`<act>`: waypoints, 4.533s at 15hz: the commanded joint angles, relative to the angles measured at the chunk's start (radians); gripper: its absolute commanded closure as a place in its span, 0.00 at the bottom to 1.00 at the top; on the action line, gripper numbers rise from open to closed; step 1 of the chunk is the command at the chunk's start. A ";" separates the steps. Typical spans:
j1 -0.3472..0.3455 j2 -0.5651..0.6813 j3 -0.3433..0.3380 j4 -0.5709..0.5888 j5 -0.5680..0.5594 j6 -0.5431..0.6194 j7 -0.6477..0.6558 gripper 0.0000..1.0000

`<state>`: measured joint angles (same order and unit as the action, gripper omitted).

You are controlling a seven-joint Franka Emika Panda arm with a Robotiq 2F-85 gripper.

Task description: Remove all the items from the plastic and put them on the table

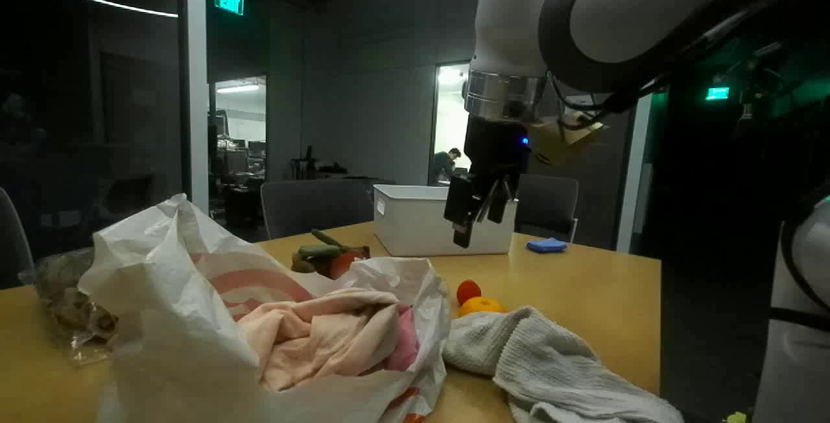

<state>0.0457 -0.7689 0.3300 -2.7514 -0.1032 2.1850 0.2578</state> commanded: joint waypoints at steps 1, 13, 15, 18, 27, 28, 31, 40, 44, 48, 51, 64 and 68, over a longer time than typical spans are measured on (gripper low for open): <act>0.019 0.004 -0.018 0.004 -0.017 -0.004 0.013 0.00; 0.098 0.082 -0.061 0.119 0.039 0.056 -0.076 0.00; 0.158 0.117 -0.080 0.188 0.093 0.069 -0.115 0.00; 0.243 0.216 -0.075 0.268 0.185 0.100 -0.175 0.00; 0.185 0.523 0.052 0.273 -0.173 0.194 -0.143 0.00; 0.186 0.554 0.043 0.283 -0.178 0.183 -0.135 0.00; 0.203 0.624 0.023 0.308 -0.141 0.173 -0.142 0.00; 0.198 0.697 -0.038 0.338 -0.034 0.177 -0.205 0.00; 0.197 0.707 -0.066 0.340 0.020 0.179 -0.248 0.27; 0.198 0.708 -0.076 0.345 0.045 0.177 -0.271 0.56; 0.196 0.705 -0.082 0.347 0.049 0.176 -0.271 0.79; 0.222 0.462 -0.125 0.432 0.459 0.012 -0.436 0.93; 0.248 0.327 -0.145 0.453 0.480 -0.095 -0.438 0.93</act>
<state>0.2592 -0.3349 0.2203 -2.3119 0.3297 2.1795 -0.1600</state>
